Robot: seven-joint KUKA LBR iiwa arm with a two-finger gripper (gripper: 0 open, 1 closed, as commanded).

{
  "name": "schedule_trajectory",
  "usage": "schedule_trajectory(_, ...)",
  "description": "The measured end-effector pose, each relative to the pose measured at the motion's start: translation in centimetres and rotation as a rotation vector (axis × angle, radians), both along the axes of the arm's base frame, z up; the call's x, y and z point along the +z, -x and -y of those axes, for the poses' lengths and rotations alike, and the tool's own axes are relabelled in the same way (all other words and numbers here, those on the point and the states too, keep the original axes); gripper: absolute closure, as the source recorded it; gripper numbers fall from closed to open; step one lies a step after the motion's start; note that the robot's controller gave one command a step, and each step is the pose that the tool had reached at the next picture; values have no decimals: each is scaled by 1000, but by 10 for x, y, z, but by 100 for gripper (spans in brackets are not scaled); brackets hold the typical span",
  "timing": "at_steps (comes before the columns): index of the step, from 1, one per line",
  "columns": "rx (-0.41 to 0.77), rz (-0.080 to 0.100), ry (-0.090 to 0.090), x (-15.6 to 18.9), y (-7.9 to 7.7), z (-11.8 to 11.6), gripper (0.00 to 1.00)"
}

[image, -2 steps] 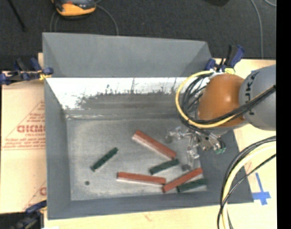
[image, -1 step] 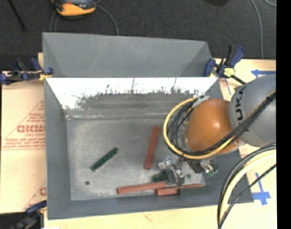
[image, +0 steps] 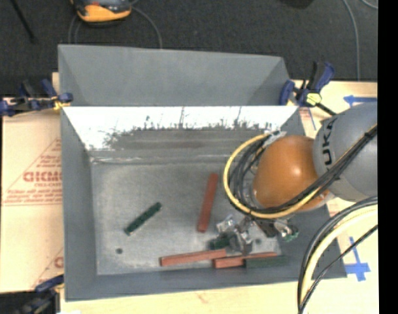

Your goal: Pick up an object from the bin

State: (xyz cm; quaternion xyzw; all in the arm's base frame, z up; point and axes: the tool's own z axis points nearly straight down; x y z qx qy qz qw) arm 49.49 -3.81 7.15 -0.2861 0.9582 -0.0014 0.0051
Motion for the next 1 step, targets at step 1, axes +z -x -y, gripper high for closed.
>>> schedule_trajectory(1,-34,-10,0,204,16,-11,100)
